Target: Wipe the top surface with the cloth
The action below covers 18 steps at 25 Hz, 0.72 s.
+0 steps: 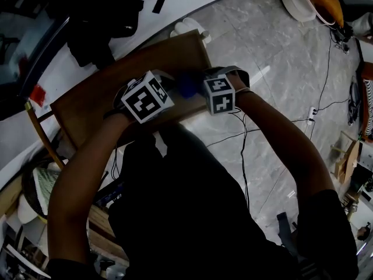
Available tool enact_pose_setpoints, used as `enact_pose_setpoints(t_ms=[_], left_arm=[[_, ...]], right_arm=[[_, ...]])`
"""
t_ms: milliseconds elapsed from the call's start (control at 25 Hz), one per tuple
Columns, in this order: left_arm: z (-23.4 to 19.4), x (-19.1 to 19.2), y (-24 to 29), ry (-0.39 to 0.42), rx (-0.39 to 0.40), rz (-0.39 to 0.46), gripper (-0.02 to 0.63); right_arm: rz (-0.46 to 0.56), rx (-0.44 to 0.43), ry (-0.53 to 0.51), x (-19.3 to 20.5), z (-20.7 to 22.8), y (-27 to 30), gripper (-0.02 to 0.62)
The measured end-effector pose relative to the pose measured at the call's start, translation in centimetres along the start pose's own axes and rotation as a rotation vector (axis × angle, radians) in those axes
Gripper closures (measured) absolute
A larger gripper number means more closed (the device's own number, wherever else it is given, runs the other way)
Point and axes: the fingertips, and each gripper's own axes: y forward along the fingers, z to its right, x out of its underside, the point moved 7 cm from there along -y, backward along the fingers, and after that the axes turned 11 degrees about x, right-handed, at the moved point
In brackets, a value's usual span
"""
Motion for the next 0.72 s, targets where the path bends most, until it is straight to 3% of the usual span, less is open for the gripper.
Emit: enact_pose_setpoints(t_ms=[400,560,720], left_arm=[[1.2,0.7,-1.2,-0.01,-0.016,-0.006,0.597],[1.3,1.3,-1.9,-0.024,-0.029,-0.016,0.597],[1.5,1.6,-3.2,-0.033,-0.055,-0.01,0.597]], right_arm=[[-0.032,-0.271,-0.079,-0.4,-4.8,-0.1,0.532],[-0.039,-0.292,-0.066,-0.4,-4.5,0.0,0.532],[0.033,-0.233,0.079,-1.2,-2.2,-1.1,0.532]])
